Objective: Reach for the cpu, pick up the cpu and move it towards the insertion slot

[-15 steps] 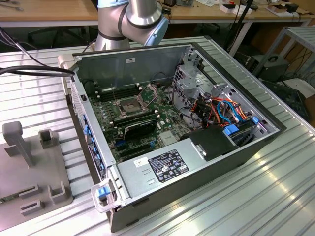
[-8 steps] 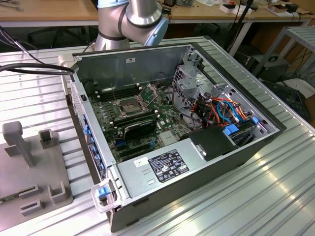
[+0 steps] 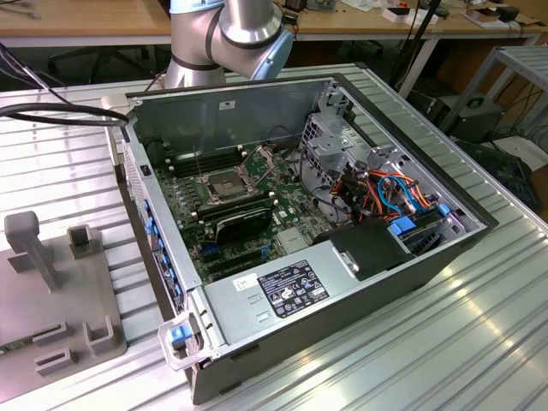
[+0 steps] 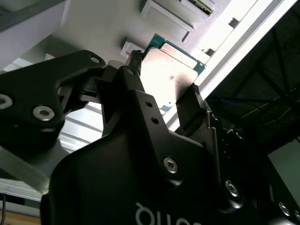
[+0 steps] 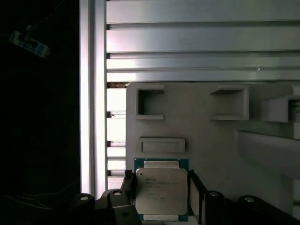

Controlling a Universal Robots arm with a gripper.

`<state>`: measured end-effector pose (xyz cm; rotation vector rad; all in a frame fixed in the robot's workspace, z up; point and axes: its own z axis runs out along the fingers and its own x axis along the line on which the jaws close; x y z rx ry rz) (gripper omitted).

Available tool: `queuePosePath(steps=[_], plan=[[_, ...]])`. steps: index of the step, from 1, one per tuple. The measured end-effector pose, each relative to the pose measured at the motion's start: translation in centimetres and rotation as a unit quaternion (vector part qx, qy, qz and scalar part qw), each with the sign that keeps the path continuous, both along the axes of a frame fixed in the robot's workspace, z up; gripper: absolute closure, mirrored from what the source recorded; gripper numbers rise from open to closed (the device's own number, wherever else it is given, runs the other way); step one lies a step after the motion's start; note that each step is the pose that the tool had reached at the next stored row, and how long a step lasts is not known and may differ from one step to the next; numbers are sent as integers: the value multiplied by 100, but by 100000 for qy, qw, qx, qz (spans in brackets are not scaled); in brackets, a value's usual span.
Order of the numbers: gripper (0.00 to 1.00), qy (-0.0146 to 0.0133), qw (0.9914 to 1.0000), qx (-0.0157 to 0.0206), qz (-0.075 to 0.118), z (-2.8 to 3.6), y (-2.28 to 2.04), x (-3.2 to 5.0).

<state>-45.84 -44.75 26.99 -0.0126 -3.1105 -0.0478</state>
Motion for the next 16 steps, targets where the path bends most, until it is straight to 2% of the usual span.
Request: queuePosePath(steps=[16], plan=[[45,64,100000,202,0,101,0,0]])
